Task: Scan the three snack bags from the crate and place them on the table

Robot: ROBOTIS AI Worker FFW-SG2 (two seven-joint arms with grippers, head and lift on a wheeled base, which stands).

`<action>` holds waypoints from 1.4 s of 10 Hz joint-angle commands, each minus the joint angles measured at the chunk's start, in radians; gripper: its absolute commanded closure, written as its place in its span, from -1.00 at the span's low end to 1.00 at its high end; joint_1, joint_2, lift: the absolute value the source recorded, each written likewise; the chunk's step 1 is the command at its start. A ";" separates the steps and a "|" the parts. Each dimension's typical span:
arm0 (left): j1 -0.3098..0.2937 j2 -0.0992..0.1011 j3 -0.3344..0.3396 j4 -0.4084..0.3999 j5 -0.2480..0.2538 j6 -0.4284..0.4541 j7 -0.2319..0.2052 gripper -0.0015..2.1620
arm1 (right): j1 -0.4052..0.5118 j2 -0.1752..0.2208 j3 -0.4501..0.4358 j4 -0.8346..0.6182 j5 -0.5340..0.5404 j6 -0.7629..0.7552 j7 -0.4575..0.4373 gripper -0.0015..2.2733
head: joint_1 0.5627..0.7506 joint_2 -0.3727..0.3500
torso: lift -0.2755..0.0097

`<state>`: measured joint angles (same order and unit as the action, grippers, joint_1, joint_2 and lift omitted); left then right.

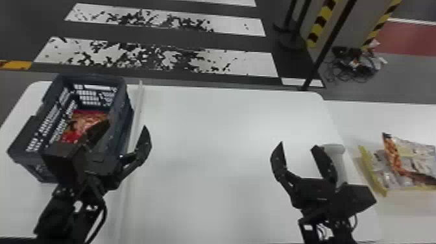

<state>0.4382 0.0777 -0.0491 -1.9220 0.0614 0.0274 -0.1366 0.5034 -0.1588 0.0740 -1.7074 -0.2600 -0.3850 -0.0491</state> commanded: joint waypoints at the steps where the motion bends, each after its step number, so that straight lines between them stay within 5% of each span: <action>1: -0.016 0.008 0.071 -0.084 0.003 0.098 -0.021 -0.92 | 0.003 -0.004 0.001 0.000 0.001 0.019 0.000 -0.96 | 0.41 -0.23 | 0.50; 3: -0.090 0.042 0.147 -0.147 -0.005 0.322 -0.040 -0.94 | 0.003 -0.007 0.003 -0.003 0.001 0.022 0.000 -0.96 | 0.41 -0.10 | 0.50; 5: -0.202 0.074 0.192 -0.138 -0.066 0.530 -0.150 -0.92 | 0.006 -0.008 0.003 -0.001 0.002 0.025 0.002 -0.96 | 0.41 0.06 | 0.50; 7: -0.317 0.114 0.203 -0.106 -0.140 0.622 -0.259 -0.88 | 0.007 -0.010 0.003 0.003 0.001 0.032 0.003 -0.96 | 0.41 0.14 | 0.50; 10: -0.444 0.174 0.203 0.012 -0.233 0.629 -0.431 -0.90 | 0.009 -0.010 0.001 0.009 0.001 0.038 0.003 -0.96 | 0.41 0.20 | 0.50; 11: -0.484 0.186 0.203 0.071 -0.279 0.629 -0.514 -0.91 | 0.009 -0.010 0.000 0.009 0.001 0.041 0.003 -0.96 | 0.41 0.21 | 0.50; 14: -0.582 0.215 0.180 0.227 -0.390 0.625 -0.650 -0.91 | 0.009 -0.010 -0.003 0.015 -0.001 0.044 0.003 -0.96 | 0.41 0.24 | 0.50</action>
<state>-0.1214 0.2896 0.1358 -1.7319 -0.2999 0.6554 -0.7819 0.5122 -0.1687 0.0708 -1.6940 -0.2602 -0.3409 -0.0461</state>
